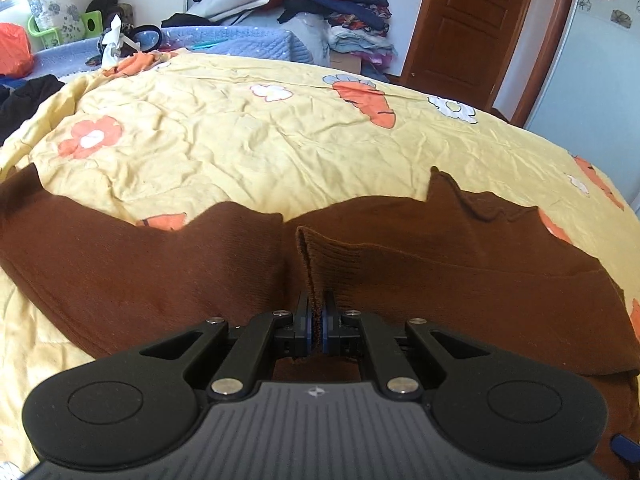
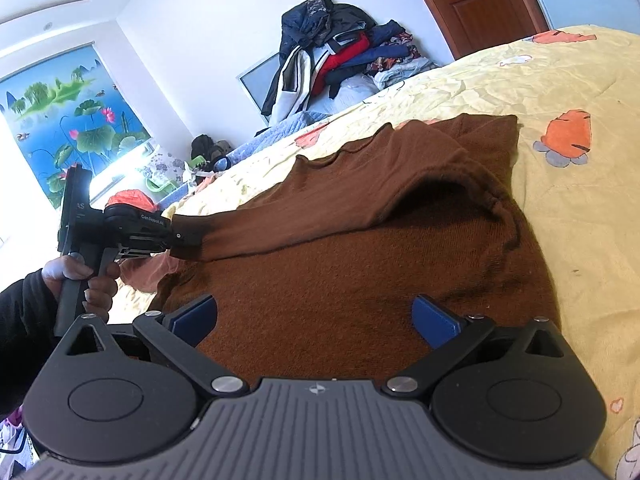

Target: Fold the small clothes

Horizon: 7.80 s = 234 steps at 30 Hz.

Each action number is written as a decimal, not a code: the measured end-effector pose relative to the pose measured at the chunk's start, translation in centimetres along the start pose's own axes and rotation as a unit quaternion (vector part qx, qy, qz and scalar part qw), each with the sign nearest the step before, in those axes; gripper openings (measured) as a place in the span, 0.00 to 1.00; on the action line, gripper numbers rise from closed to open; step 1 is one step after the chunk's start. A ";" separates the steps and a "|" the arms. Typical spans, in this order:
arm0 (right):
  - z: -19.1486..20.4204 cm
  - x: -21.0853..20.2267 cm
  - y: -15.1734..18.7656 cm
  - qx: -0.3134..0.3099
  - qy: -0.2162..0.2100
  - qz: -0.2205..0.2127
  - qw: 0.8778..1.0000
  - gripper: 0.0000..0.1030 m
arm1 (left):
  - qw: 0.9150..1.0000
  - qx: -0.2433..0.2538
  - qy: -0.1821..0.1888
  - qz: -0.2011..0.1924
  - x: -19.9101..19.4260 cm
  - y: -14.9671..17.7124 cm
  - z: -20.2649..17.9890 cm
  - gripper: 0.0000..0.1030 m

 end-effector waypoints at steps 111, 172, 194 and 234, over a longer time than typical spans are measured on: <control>-2.6 11.7 -12.0 -0.064 0.138 0.068 0.986 1.00 | 0.981 0.105 0.083 -0.143 -1.4 9.2 -8.3 0.05; -14.4 4.7 -17.2 0.177 0.049 0.105 0.977 0.12 | 0.999 -0.009 0.046 0.022 4.7 -4.1 4.0 0.08; -15.9 5.7 -14.3 0.174 0.074 0.140 0.972 0.11 | 0.983 -0.047 0.142 0.106 0.0 2.7 6.3 0.11; -6.6 8.4 -14.8 0.124 0.000 0.124 0.984 0.69 | 0.982 -0.046 0.175 0.058 -3.5 2.4 4.2 0.14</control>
Point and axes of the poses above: each gripper's, at about its wrist camera, not at the fingertips, and x roughly the way its jaws point, z to its left, y to its underside, the point moved 1 cm from there along x, roughly the way its jaws point, and after that the axes turned 4 degrees about -x, right-handed, at the moved point
